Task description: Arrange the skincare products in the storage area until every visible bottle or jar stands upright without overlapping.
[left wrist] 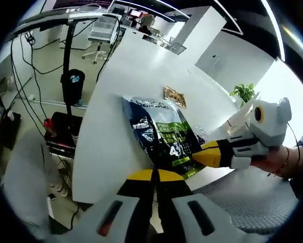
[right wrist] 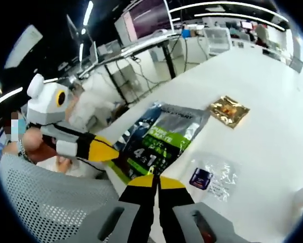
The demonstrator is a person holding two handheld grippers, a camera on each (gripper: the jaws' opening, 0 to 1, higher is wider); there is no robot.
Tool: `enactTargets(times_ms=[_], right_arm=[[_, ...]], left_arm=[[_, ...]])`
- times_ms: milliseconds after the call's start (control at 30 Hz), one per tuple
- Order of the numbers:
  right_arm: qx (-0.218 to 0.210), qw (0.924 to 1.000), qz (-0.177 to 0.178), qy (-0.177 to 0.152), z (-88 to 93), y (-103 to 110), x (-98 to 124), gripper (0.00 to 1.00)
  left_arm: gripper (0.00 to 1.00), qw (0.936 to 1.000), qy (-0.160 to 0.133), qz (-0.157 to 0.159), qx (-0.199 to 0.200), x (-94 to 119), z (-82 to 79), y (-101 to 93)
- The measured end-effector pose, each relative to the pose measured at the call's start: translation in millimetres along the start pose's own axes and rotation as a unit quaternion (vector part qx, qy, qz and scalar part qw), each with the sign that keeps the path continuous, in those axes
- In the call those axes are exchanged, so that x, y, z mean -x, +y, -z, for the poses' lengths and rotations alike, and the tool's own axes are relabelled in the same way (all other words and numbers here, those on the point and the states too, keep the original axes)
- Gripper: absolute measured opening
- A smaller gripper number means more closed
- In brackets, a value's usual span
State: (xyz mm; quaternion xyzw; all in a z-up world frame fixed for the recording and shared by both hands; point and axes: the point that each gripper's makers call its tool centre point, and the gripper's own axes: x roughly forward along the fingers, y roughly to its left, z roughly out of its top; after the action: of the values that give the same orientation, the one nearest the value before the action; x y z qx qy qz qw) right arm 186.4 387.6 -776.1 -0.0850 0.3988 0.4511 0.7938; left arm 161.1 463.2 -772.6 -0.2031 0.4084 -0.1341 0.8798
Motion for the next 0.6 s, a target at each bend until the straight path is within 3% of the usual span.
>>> enactTargets(times_ms=[133, 200, 400, 467, 600], right_arm=[[-0.013, 0.9999, 0.001, 0.003, -0.2, -1.4, -0.5, 0.00], [-0.046, 0.9990, -0.001, -0.003, 0.1, -2.2, -0.4, 0.00], [-0.063, 0.9979, -0.011, -0.008, 0.7, -3.8, -0.2, 0.00], [-0.093, 0.9956, -0.012, -0.011, 0.8, -3.8, -0.3, 0.00], [-0.067, 0.9977, -0.008, -0.007, 0.1, -1.3, -0.7, 0.00]], left_arm=[[0.00, 1.0000, -0.003, 0.005, 0.003, 0.2, -0.4, 0.5], [0.00, 0.9997, -0.004, 0.004, 0.022, 0.1, -0.6, 1.1], [0.00, 1.0000, 0.003, -0.004, -0.008, -0.9, -1.1, -0.6], [0.00, 1.0000, 0.002, -0.006, -0.001, -1.2, -1.4, 0.1], [0.00, 0.9995, 0.007, -0.017, -0.028, -1.7, -1.8, -1.8]])
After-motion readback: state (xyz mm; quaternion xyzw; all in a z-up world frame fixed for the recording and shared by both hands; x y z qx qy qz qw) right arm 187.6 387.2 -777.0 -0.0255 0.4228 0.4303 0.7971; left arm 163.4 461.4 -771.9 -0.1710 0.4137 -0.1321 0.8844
